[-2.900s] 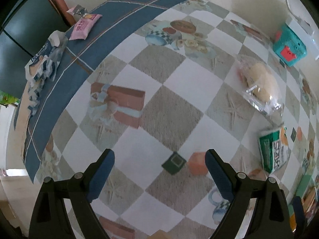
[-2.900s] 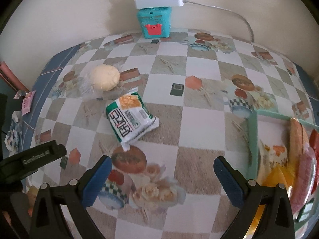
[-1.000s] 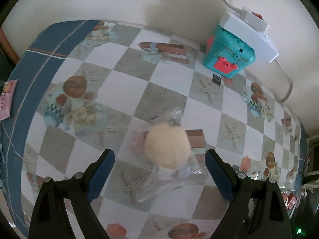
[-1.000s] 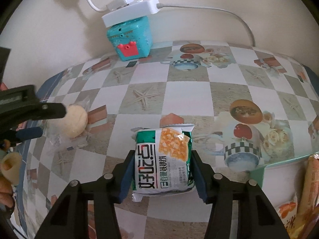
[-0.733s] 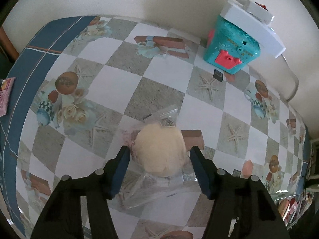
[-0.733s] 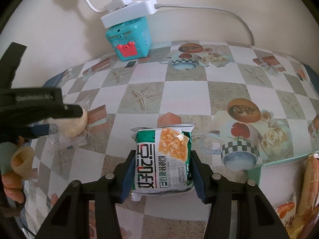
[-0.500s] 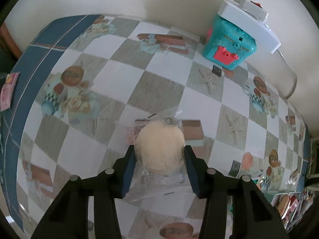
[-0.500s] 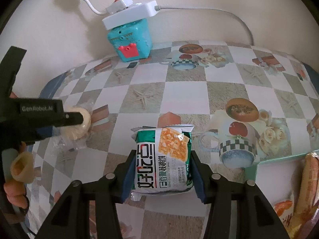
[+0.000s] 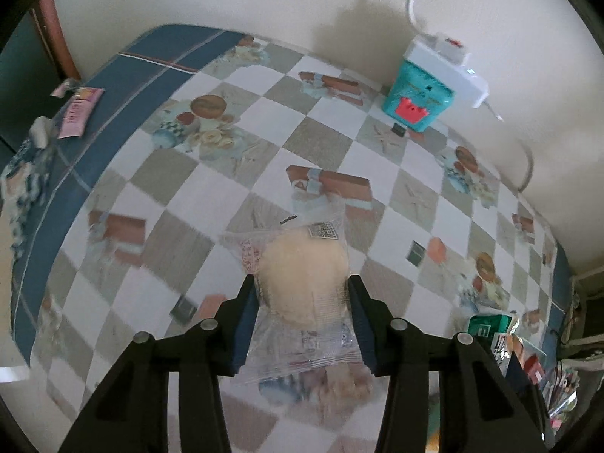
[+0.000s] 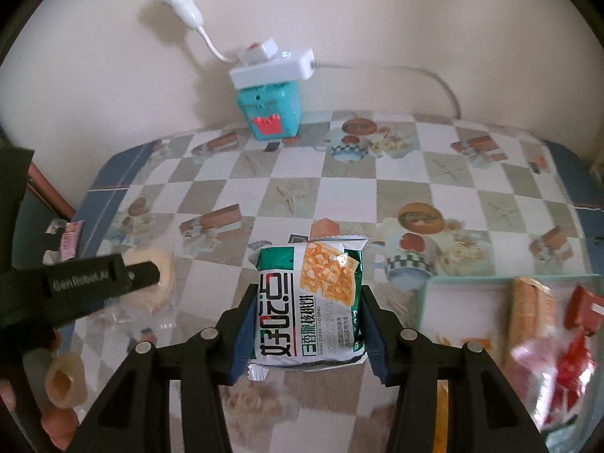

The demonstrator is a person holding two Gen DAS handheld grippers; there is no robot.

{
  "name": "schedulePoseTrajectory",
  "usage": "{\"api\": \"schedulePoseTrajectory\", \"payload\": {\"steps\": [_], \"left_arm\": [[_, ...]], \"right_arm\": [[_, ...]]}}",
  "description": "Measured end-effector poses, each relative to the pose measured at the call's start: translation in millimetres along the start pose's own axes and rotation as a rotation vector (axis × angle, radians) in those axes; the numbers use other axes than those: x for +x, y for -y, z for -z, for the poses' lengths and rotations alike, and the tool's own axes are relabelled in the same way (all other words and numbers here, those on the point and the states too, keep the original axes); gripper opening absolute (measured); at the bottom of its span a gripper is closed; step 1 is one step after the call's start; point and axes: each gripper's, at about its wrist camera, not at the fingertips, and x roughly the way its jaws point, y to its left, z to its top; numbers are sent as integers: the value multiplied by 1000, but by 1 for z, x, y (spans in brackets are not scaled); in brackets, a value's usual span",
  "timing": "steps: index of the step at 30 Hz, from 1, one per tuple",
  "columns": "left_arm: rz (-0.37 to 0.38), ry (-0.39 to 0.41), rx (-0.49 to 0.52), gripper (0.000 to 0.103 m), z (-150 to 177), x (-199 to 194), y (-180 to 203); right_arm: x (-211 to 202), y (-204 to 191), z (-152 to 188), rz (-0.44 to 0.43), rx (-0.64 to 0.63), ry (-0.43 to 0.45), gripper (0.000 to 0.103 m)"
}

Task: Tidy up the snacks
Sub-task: 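Carry bread bun and green cracker pack over the tray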

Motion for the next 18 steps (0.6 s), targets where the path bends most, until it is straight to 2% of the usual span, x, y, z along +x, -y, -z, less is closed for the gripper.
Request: {"api": "schedulePoseTrajectory", "payload": {"steps": [9, 18], "left_arm": [[52, 47, 2, 48, 59, -54, 25], [96, 49, 44, 49, 112, -70, 52]], "right_arm": [[-77, 22, 22, -3, 56, 50, 53], [-120, 55, 59, 1, 114, 68, 53]]}}
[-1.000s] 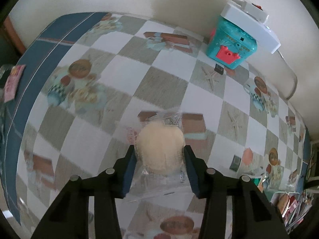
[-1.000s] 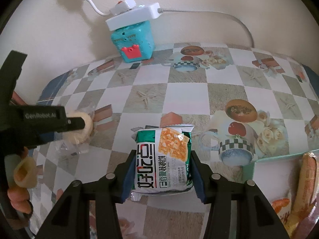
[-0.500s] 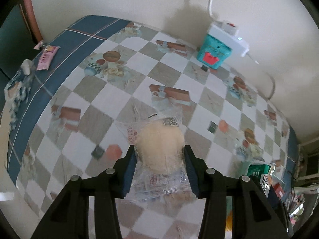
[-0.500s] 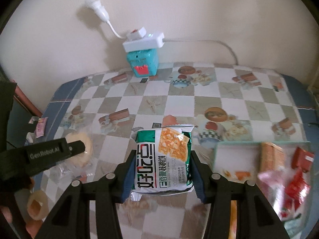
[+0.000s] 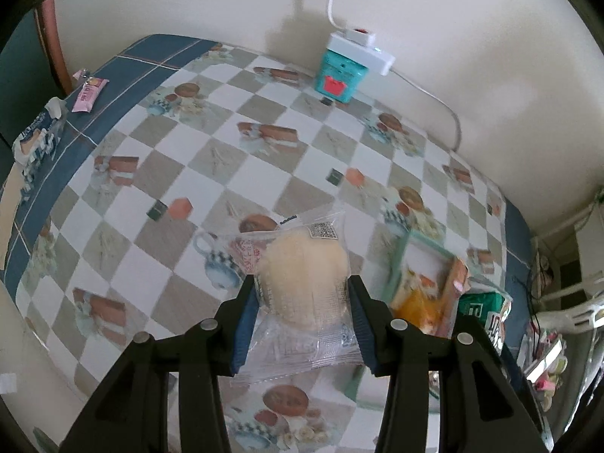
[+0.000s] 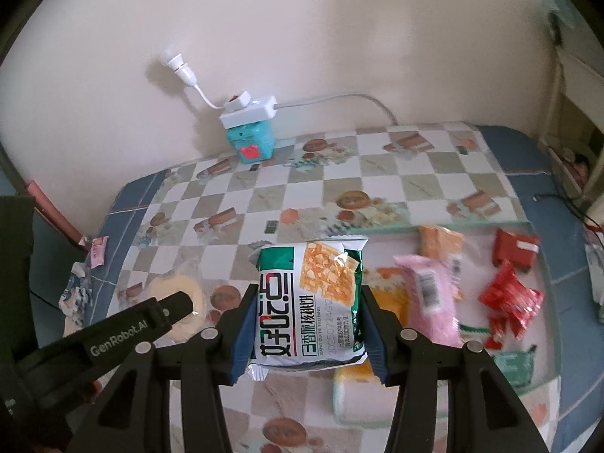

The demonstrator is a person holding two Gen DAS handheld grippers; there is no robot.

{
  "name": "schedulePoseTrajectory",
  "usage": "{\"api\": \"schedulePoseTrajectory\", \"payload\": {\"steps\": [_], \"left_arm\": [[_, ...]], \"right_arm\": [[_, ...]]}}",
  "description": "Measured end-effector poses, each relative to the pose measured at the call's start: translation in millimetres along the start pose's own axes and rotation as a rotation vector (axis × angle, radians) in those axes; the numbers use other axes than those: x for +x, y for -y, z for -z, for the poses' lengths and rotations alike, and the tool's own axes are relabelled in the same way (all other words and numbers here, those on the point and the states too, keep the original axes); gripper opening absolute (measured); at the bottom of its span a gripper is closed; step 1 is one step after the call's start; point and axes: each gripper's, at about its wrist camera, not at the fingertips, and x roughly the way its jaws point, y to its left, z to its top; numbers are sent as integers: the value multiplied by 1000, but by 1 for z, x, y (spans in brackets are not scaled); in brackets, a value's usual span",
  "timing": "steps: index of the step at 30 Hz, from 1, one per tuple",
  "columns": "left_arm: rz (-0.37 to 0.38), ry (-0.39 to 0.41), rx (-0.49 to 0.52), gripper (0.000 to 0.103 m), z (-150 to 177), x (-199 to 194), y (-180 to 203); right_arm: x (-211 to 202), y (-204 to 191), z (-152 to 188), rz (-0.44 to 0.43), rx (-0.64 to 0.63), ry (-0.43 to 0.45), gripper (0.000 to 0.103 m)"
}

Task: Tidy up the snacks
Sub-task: 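Carry bread bun and green cracker pack over the tray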

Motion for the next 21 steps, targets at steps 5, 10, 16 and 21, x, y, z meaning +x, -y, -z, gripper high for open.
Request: {"api": "schedulePoseTrajectory", "payload": {"steps": [5, 10, 16, 21], "left_arm": [[4, -1, 53, 49, 19, 4, 22], [30, -37, 91, 49, 30, 12, 37], [30, -56, 127, 49, 38, 19, 51], [45, -100, 174, 49, 49, 29, 71]], "right_arm": [[-12, 24, 12, -4, 52, -6, 53], [-15, 48, 12, 16, 96, -5, 53], [-12, 83, 10, 73, 161, -16, 53], [-16, 122, 10, 93, 244, -17, 53]]}}
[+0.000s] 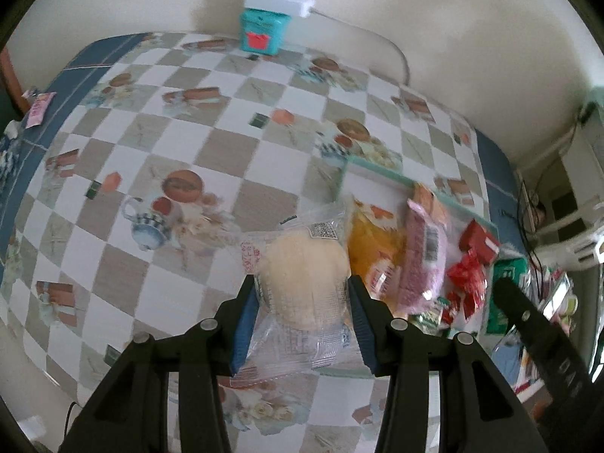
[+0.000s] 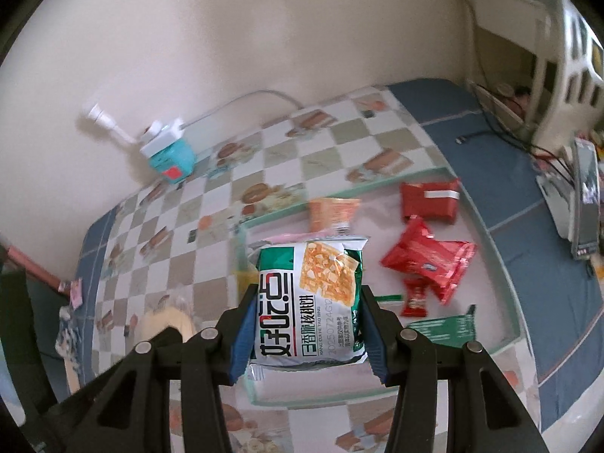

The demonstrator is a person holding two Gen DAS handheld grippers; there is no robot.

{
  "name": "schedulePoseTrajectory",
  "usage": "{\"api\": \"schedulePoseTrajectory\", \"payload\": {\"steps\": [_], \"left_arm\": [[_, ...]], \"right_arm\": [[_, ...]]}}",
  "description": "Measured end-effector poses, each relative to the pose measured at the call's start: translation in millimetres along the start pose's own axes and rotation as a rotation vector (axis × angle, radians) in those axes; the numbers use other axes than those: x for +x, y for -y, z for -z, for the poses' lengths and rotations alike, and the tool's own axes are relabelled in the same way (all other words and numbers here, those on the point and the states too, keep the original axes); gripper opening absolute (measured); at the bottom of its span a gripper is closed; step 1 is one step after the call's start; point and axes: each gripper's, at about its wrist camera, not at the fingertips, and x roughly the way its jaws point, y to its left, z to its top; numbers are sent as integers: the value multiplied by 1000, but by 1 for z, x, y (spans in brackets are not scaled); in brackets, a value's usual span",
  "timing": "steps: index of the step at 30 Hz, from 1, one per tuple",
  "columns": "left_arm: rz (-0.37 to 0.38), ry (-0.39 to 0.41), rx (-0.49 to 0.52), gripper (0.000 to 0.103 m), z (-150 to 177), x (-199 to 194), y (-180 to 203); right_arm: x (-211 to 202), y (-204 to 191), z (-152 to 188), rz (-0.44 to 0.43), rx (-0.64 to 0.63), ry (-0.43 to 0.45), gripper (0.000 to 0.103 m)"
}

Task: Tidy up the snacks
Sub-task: 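Carry bread bun and green cracker pack over the tray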

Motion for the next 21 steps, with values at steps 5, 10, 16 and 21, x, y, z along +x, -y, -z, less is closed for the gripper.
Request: {"api": "schedulePoseTrajectory", "payload": {"steps": [5, 10, 16, 21], "left_arm": [[18, -41, 55, 49, 11, 11, 26], [21, -87, 99, 49, 22, 23, 47], [-7, -116, 154, 49, 34, 33, 66], [-19, -140, 177, 49, 39, 42, 72]], "right_arm": [[-3, 33, -5, 31, 63, 3, 53], [-4, 57, -7, 47, 101, 2, 53], [0, 71, -6, 59, 123, -16, 53], [11, 75, -3, 54, 127, -51, 53]]}}
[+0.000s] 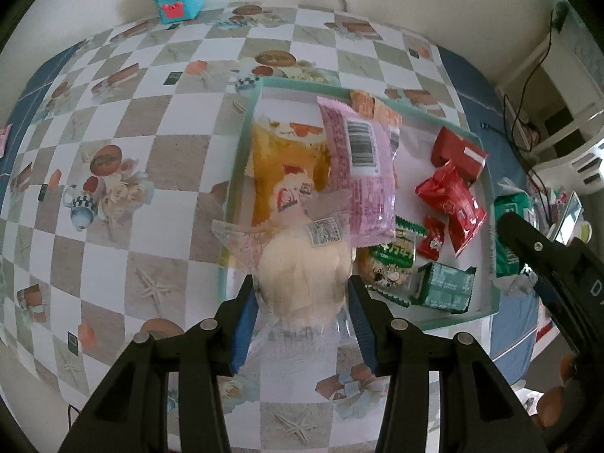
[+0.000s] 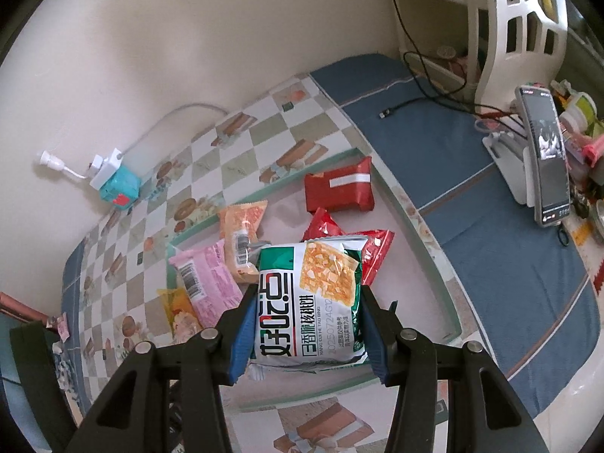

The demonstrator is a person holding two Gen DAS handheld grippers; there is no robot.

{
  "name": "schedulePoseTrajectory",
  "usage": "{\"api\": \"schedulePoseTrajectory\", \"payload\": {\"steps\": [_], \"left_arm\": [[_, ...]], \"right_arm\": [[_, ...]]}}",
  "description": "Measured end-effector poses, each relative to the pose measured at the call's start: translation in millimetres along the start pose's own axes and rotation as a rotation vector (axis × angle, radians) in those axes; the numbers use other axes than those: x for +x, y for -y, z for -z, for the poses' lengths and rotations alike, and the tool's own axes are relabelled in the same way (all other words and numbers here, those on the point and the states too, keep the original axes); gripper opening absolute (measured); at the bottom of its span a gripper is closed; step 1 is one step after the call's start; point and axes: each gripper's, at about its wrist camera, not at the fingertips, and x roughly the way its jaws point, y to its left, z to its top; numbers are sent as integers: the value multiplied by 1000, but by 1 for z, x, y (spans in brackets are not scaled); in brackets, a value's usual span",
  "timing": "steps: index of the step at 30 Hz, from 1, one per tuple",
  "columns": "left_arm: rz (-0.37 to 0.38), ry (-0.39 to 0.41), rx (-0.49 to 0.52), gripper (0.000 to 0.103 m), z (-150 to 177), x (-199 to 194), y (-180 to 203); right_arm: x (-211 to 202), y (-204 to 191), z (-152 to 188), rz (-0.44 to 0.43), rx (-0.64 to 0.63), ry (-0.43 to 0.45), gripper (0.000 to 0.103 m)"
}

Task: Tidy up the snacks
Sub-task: 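Carry bread bun and green cracker pack over the tray, then lower bun and cracker pack into the tray and open both grippers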

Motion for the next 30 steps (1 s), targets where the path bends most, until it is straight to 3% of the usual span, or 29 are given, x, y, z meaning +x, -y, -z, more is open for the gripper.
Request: {"api": "schedulePoseTrajectory", "payload": {"steps": [15, 30], "left_arm": [[32, 39, -3, 49, -10, 14, 4], [24, 9, -11, 49, -16, 29, 1]], "right_arm": [[28, -3, 6, -1, -15, -77, 53], [42, -10, 7, 5, -38, -103, 54]]}}
